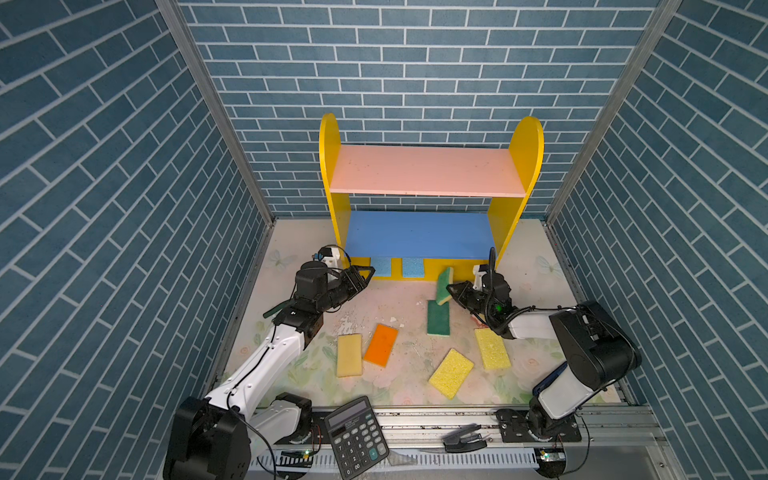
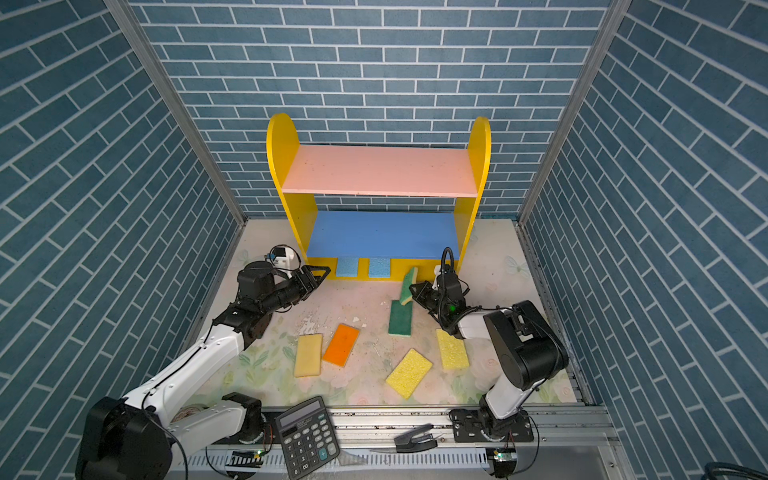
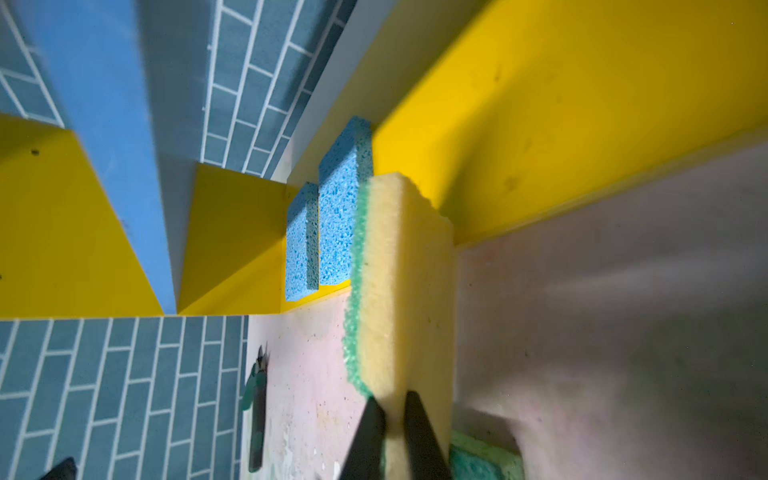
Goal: Place and organize the cleaning sponges onto the shelf
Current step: 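Carry the green-and-yellow sponge toward the shelf base with the right gripper, then lower the sponge upright beside the blue sponges with the right gripper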
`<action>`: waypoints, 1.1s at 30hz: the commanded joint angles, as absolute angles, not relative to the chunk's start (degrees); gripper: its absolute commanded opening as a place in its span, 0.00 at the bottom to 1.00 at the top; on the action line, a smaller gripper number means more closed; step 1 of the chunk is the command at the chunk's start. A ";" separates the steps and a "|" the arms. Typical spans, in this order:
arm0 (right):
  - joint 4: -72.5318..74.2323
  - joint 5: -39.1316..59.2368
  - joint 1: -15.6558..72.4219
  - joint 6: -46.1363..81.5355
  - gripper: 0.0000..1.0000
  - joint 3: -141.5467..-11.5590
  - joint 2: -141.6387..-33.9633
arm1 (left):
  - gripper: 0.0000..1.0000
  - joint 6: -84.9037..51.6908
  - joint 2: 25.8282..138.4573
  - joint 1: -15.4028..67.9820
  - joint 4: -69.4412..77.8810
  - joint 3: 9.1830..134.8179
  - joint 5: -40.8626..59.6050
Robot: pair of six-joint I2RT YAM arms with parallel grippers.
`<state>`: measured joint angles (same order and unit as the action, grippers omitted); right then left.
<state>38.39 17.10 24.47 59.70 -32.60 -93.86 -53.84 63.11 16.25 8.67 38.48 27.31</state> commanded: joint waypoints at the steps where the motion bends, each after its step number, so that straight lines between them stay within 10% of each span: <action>1: 31.84 13.59 23.75 58.75 0.23 -30.97 -91.72 | 0.59 -53.97 63.71 16.00 10.36 38.06 28.14; 18: 27.58 13.44 23.29 58.18 0.53 -30.76 -89.16 | 0.59 -54.84 64.43 16.00 11.18 37.97 28.58; 23: 29.41 14.00 23.38 58.87 0.51 -30.04 -89.38 | 0.59 -54.75 64.24 16.00 11.11 37.66 28.61; 27: 30.55 14.00 23.38 59.55 0.31 -29.11 -88.11 | 0.59 -54.84 63.90 16.00 11.21 37.34 28.31; 33: 26.79 14.07 23.33 58.26 0.44 -29.74 -86.85 | 0.59 -54.85 64.27 16.00 11.63 37.19 28.27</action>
<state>28.27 13.96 23.55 58.57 -29.76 -87.79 -54.89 64.62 16.25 10.24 37.93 28.16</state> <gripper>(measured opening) 0.421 0.591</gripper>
